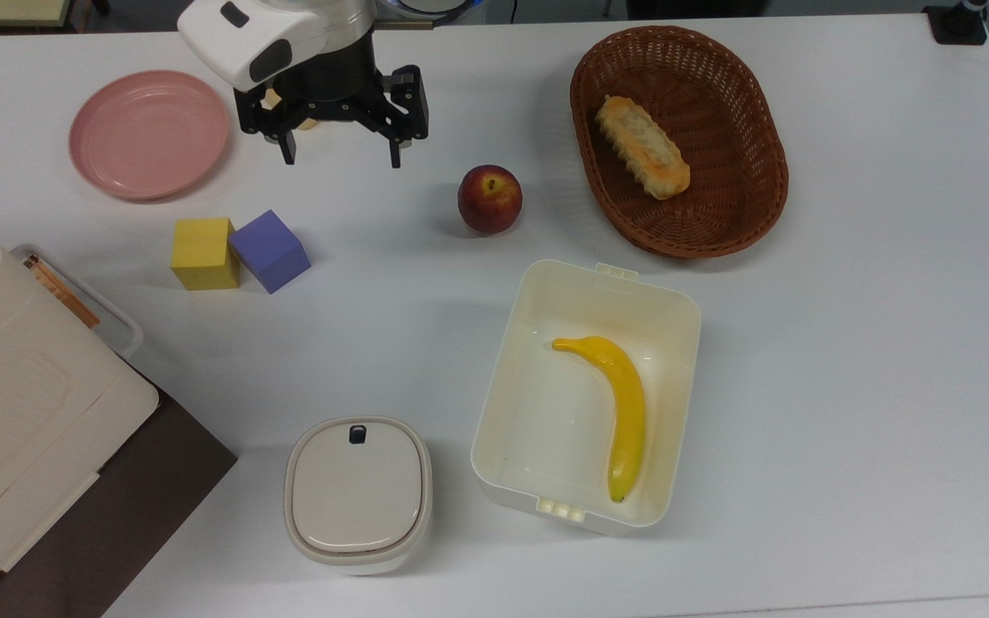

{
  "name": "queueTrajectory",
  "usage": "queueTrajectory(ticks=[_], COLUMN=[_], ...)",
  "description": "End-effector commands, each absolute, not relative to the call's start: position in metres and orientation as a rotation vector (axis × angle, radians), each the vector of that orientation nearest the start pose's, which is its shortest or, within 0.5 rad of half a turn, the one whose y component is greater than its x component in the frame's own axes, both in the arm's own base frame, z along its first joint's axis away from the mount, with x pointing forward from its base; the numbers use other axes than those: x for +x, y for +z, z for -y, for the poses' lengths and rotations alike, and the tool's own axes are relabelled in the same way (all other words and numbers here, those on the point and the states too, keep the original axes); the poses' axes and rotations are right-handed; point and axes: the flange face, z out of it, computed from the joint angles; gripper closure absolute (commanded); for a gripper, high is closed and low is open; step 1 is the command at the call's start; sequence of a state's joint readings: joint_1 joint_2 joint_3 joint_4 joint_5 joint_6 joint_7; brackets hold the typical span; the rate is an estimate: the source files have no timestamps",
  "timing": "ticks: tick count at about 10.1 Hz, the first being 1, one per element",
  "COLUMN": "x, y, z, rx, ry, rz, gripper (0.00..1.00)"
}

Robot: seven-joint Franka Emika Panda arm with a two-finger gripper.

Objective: Put the purple cube on a plate

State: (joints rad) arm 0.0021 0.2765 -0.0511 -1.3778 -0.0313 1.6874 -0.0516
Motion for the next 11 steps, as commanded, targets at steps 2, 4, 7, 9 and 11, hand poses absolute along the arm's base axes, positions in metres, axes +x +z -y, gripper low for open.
queueTrajectory(ticks=[2, 4, 7, 9, 11], x=[0.6343, 0.633, 0.6325, 0.6307, 0.6304], y=[0.5507, 0.5503, 0.5519, 0.5549, 0.5566], z=[0.0227, 0.0209, 0.022, 0.024, 0.024], rx=[-3.187, -3.185, -3.187, -3.198, -3.198], ry=[0.045, 0.065, 0.063, 0.066, 0.061], rz=[0.071, 0.078, 0.075, 0.072, 0.071], gripper=[0.0, 0.0, 0.0, 0.0, 0.0])
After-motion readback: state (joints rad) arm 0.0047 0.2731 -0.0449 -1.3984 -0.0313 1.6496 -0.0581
